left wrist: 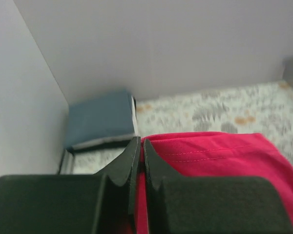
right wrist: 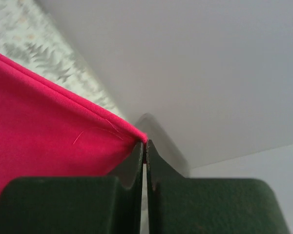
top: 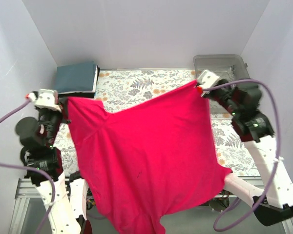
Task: Fold and stack the t-shirts
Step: Flatten the tshirt out, then fold the tshirt
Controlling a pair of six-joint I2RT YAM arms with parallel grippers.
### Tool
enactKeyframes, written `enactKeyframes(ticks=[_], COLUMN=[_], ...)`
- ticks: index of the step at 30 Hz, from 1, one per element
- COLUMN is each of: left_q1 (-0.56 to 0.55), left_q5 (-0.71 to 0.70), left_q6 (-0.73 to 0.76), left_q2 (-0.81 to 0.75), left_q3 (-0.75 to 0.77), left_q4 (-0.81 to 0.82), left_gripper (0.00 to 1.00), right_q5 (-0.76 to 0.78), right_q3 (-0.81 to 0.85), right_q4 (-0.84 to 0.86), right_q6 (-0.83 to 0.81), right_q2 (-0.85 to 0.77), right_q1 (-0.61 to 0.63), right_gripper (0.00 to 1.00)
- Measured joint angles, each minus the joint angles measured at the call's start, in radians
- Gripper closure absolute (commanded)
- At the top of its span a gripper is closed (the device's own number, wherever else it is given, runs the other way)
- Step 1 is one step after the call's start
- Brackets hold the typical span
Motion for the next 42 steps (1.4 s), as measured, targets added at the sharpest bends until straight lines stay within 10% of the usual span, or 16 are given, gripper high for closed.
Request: enactKeyframes(ticks=[6, 12, 23, 42], left_q1=[0.000, 0.000, -0.001, -0.056], left_q5=[0.053, 0.064, 0.011, -0.039], left_q6=[0.054, 0.047, 0.024, 0.010], left_q2=[-0.039, 0.241, 0.855, 1.132], left_q3=[-0.419, -0.564, -0.475, -0.050], left_q4=[-0.007, 0.163, 0.447, 0.547], left_gripper=[1.00, 1.00, 1.00, 1.00], right_q5=[-0.071, -0.090, -0.064, -0.004], right_q3=[-0.346, -0.441, -0.312, -0.179], right_q4=[0.047, 0.171, 0.338, 0.393], right_q6=[-0.053, -0.082, -0.108, -0.129], right_q2=[0.043, 0.254, 0.634, 0.737], right_q1=[0.000, 0.003, 0.003, -0.010], right_gripper=[0.99, 0.99, 0.99, 0.99])
